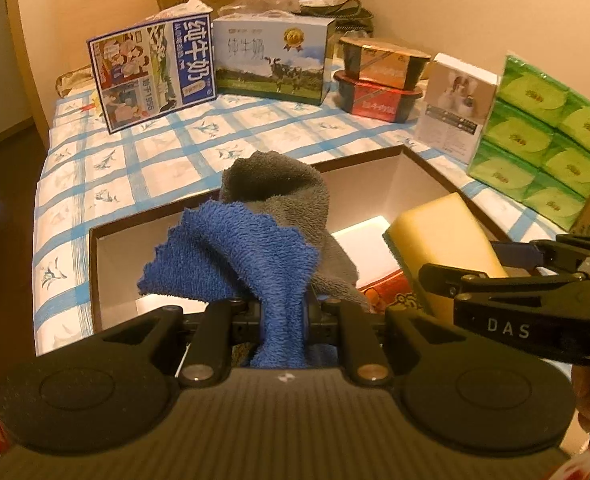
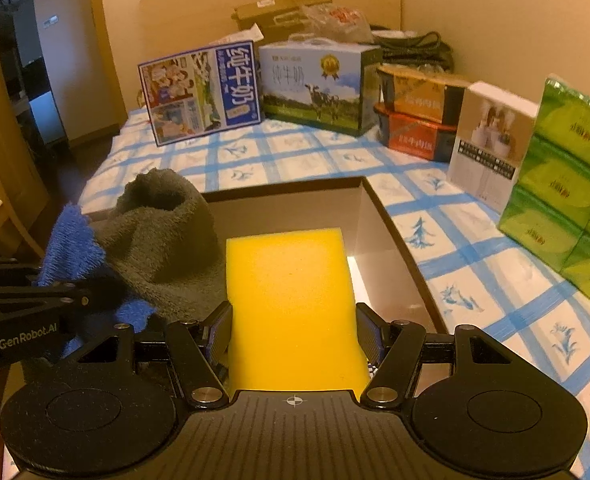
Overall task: Organize soft objects
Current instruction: 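Lower the towel and sponge into the box and open both tools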
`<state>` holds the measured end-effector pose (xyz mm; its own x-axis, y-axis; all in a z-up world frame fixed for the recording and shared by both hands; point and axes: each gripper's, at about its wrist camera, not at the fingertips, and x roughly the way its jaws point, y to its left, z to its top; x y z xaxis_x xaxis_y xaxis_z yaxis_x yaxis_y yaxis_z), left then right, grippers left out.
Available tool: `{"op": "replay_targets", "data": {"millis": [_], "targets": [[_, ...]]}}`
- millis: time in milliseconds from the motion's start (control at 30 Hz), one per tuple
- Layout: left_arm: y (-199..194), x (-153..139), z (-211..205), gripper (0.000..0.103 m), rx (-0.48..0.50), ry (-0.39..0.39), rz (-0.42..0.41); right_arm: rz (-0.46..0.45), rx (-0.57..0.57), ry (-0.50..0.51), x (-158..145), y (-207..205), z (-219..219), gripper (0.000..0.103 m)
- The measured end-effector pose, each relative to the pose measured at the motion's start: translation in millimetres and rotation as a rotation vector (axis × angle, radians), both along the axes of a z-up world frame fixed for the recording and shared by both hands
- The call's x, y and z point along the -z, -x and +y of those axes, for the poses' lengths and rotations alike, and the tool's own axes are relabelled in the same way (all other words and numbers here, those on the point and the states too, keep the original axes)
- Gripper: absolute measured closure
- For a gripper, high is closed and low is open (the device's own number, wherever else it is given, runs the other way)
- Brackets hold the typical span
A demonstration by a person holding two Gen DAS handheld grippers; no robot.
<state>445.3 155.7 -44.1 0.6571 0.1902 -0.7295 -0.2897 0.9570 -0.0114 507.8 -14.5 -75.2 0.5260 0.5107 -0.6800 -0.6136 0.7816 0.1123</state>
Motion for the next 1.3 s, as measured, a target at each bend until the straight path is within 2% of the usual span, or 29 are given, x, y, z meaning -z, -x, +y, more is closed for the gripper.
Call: {"op": "replay_targets", "data": {"millis": [33,167,367,800,1300], "targets": [[-2.1,2.8,1.1,0.085,-0.002,0.002,0.01,0.006,0.003,0.0,3.0,-2.9,0.9,0.039],[-6.0,11.9,6.4,0.058,-0.023,-0.002,0.04,0.024,0.034,-0.021,10.8,-13.4,2.3,0.036],[-2.1,15.7,10.8,0.044,-0.024,-0.016,0.056,0.025,0.059,-0.041,10.9,-13.9,-5.5,0.027],[26.6,-3.1,7.4,0.041,0.014,-0.018,0.032,0.035,0.063,-0.092,-1.0,10.5,-22.8,0.024],[99.2,-24.0,-32.0,0.041,0.131,0.018,0.01,0.034,0.13,-0.147,-25.6,98.1,-82.2,0.024]]}}
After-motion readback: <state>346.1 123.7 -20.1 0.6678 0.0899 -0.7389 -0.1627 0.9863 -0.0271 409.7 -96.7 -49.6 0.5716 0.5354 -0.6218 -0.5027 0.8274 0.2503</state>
